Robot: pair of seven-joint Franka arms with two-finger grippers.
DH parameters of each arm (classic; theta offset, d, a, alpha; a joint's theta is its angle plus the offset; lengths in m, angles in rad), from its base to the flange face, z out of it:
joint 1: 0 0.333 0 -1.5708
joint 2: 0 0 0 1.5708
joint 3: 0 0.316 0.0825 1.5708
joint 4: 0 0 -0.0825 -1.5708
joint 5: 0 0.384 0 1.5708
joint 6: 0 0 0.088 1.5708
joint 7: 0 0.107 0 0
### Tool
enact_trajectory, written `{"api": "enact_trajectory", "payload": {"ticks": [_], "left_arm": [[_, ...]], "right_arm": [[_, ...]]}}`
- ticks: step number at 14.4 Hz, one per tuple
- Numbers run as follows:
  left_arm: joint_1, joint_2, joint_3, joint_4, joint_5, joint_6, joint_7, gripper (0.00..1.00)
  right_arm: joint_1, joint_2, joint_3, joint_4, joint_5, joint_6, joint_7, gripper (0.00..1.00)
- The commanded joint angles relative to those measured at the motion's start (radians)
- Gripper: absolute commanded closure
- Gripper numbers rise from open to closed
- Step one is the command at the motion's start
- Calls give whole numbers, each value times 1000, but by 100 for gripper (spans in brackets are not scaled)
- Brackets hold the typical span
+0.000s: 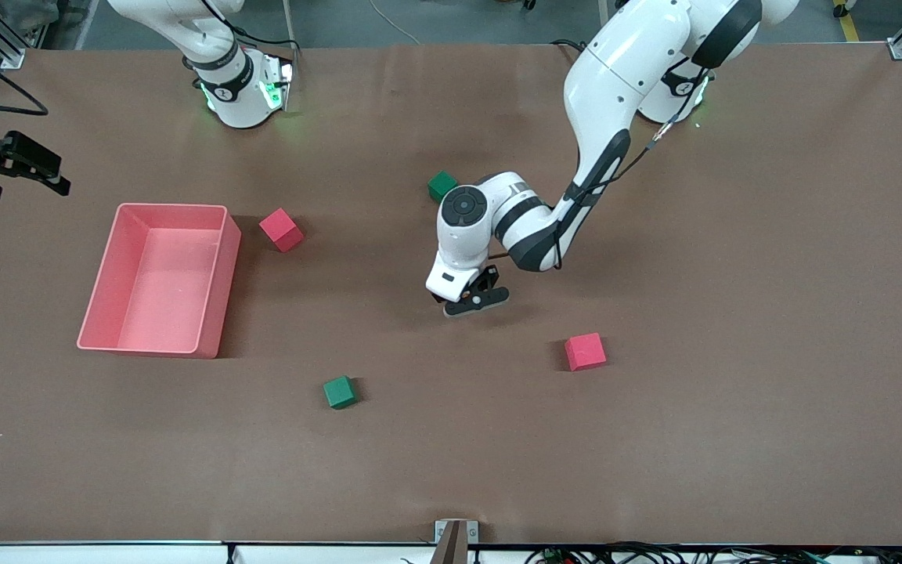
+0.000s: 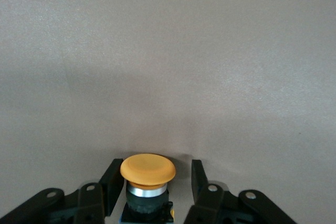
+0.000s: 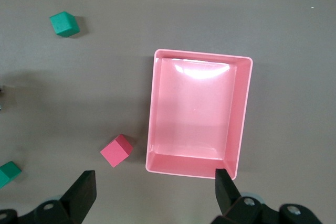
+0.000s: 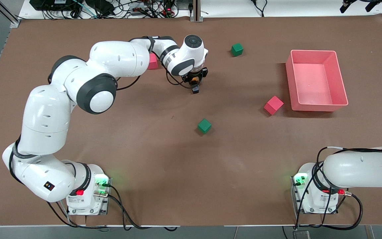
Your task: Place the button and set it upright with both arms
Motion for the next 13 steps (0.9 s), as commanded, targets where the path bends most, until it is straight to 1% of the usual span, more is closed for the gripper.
{"api": "enact_trajectory", "payload": {"ticks": [1, 4, 5, 7, 10, 13], "left_arm": [[-7, 5, 1, -1, 22, 11, -27, 40], [-13, 2, 1, -4, 27, 11, -29, 41], [-13, 2, -1, -4, 27, 11, -27, 47], [-12, 0, -1, -7, 27, 11, -16, 75], [-10, 0, 1, -7, 25, 6, -16, 100], [3, -12, 1, -6, 16, -13, -45, 100]], "right_arm": [[4, 7, 1, -5, -13, 2, -3, 0], [5, 10, 1, -4, -13, 2, -3, 0], [4, 15, 1, -4, -13, 2, -3, 0], [5, 16, 1, -4, -13, -1, -8, 0], [4, 15, 1, -5, -8, -9, -12, 0], [4, 16, 1, 16, -5, -26, -17, 0]]}}
